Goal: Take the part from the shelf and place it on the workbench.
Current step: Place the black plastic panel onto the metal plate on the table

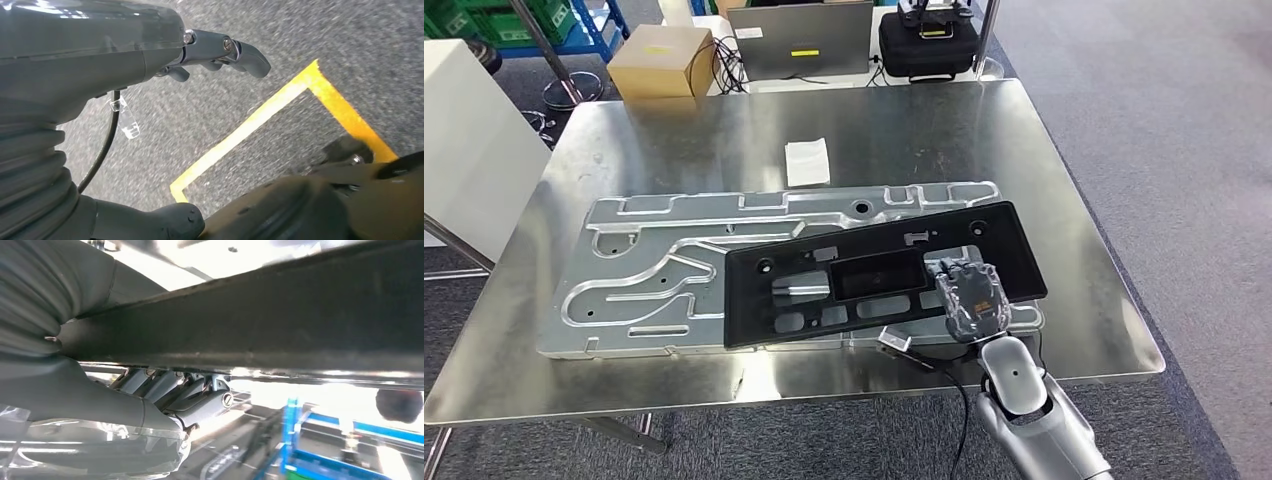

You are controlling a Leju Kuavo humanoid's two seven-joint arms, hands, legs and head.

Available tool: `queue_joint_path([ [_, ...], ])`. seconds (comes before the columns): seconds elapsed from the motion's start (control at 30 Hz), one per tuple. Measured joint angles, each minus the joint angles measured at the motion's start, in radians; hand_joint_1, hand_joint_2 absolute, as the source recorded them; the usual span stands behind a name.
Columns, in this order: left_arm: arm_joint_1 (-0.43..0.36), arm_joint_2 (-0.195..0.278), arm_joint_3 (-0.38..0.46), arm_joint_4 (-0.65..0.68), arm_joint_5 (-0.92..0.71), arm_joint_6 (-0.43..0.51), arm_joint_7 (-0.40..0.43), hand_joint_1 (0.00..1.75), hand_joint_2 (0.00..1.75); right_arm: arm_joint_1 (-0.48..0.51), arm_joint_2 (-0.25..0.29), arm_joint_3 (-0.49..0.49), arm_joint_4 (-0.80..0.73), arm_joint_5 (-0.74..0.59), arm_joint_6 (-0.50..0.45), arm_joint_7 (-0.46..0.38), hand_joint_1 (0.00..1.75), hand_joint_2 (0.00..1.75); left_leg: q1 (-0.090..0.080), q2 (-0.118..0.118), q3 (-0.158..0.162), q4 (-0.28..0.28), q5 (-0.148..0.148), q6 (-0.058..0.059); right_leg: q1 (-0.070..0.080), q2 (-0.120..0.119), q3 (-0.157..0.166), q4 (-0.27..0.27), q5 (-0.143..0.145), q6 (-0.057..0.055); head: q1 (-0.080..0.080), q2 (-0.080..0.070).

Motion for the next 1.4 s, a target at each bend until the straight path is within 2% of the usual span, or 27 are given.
queue_joint_path([
  [0.03, -0.001, 0.0, 0.0, 0.0, -0.002, -0.001, -0.001, 0.0, 1.75, -0.008, -0.005, -0.019, 0.015, -0.011, -0.003, -0.004, 1.75, 1.75, -0.001, -0.001, 0.016, -0.043, 0.018, 0.004, 0.002, 0.0, 0.002, 0.001, -0.003, 0.004, 0.0, 0.0],
  [0.1, -0.001, 0.001, 0.0, 0.0, -0.005, -0.004, -0.001, 0.0, 1.75, -0.02, -0.017, -0.057, 0.054, -0.027, -0.012, -0.017, 1.75, 1.75, -0.004, -0.003, 0.025, -0.067, 0.021, 0.004, 0.005, 0.0, 0.001, 0.003, -0.006, 0.003, 0.002, 0.0],
  [0.17, 0.0, 0.001, 0.0, 0.0, -0.008, -0.005, -0.002, 0.0, 1.75, -0.024, -0.028, -0.088, 0.093, -0.033, -0.024, -0.028, 1.75, 1.75, -0.006, -0.005, 0.025, -0.068, 0.023, 0.005, 0.004, -0.001, 0.002, 0.0, -0.005, 0.002, 0.004, 0.0],
  [0.33, -0.002, 0.001, -0.003, 0.0, -0.021, -0.005, 0.002, 0.0, 1.75, -0.053, -0.039, -0.137, 0.181, -0.034, -0.035, -0.029, 1.75, 1.75, -0.01, -0.005, 0.024, -0.068, 0.022, 0.015, 0.0, -0.001, 0.006, -0.01, -0.001, 0.014, 0.004, 0.0],
  [0.53, -0.005, 0.001, -0.009, 0.0, -0.032, -0.009, 0.003, 0.0, 1.75, -0.164, -0.056, -0.19, 0.367, -0.069, -0.054, -0.056, 1.75, 1.75, -0.011, -0.005, 0.024, -0.068, 0.023, 0.024, -0.001, -0.001, 0.008, -0.015, 0.003, 0.022, 0.004, 0.0],
  [0.67, -0.006, 0.001, -0.009, 0.0, -0.033, -0.014, 0.006, 0.0, 1.75, -0.204, -0.055, -0.201, 0.454, -0.081, -0.076, -0.074, 1.75, 1.75, -0.011, -0.005, 0.024, -0.067, 0.023, 0.024, -0.001, -0.001, 0.009, -0.015, 0.003, 0.024, 0.003, 0.0],
  [1.1, -0.008, 0.001, -0.01, 0.0, -0.036, -0.012, 0.016, 0.0, 1.75, -0.25, -0.046, -0.201, 0.536, -0.107, -0.071, -0.096, 1.75, 1.75, -0.01, -0.004, 0.028, -0.068, 0.024, 0.025, 0.0, -0.001, 0.012, -0.015, 0.003, 0.028, 0.004, 0.0],
  [1.4, -0.008, 0.002, 0.009, 0.0, 0.025, -0.018, -0.046, 0.0, 1.75, -0.253, -0.037, -0.2, 0.552, -0.124, -0.075, -0.119, 1.75, 1.75, -0.01, -0.003, 0.029, -0.068, 0.024, 0.026, 0.0, 0.0, 0.014, -0.015, 0.004, 0.029, 0.003, 0.0],
])
